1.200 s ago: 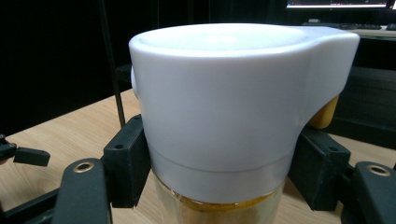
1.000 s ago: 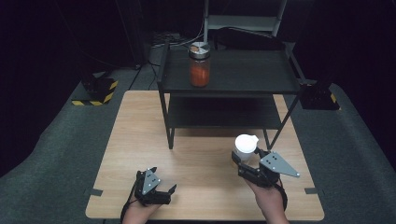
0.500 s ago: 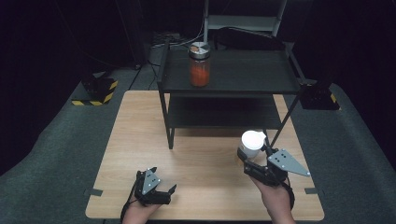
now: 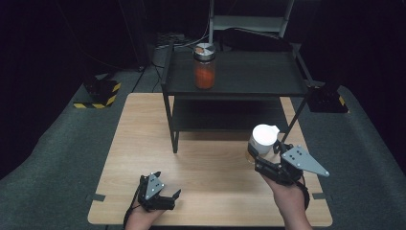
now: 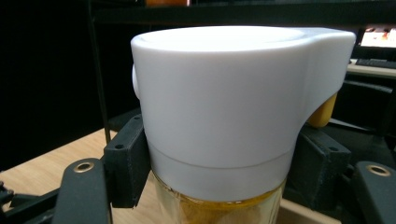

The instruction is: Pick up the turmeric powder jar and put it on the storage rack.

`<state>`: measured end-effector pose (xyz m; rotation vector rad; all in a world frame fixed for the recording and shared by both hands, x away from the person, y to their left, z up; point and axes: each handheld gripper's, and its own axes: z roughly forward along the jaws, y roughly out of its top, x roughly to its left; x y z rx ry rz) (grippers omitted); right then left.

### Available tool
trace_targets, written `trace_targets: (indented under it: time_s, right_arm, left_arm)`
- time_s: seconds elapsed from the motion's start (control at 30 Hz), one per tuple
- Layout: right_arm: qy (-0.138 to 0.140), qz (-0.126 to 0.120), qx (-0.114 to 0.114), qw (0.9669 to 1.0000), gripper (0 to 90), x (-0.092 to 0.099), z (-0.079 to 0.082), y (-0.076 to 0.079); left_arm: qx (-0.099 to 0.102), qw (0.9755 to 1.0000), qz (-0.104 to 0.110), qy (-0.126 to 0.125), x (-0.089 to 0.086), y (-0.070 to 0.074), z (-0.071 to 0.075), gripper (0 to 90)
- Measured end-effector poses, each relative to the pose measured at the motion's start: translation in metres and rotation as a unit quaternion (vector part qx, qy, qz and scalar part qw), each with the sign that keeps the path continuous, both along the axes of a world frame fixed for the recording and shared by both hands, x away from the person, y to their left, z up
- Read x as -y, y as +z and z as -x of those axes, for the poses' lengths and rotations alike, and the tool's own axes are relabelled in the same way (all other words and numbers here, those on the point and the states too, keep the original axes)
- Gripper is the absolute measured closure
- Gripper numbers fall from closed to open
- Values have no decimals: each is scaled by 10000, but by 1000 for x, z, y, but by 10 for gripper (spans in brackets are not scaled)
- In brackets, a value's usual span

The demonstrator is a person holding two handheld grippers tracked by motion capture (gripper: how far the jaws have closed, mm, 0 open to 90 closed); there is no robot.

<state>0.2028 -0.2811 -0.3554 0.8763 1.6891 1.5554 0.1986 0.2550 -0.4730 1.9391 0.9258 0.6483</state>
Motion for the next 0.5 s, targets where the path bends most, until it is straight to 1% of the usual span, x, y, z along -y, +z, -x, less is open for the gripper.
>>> trace_targets:
  time_s: [0.1,0.2,0.27,0.3,0.33,0.43,0.47,0.5]
  right_arm:
    - [6,-35,34,10000,301,0,-1,6]
    - [-43,3,81,10000,301,-2,-2,14]
    - [-45,-16,110,9999,301,-2,-2,18]
    - [-45,-16,110,9999,301,-2,-2,18]
    - [-39,-30,142,9999,301,-2,-4,23]
    - [-57,-17,195,9998,301,-4,-5,31]
    - [-57,-17,195,9998,301,-4,-5,31]
    - [-79,-35,209,9997,301,-4,-6,36]
  left_arm:
    - [0,10000,5,-3,0,0,0,5]
    - [-9,10000,12,-10,-1,0,0,5]
    - [-13,10000,20,-12,-1,0,0,5]
    - [-13,10000,20,-12,-1,0,0,5]
    - [-16,10000,30,-12,-1,0,0,5]
    - [-14,10000,29,-18,-1,0,0,5]
    - [-15,10000,30,-18,-1,0,-1,5]
    - [-14,10000,27,-19,-1,0,-1,5]
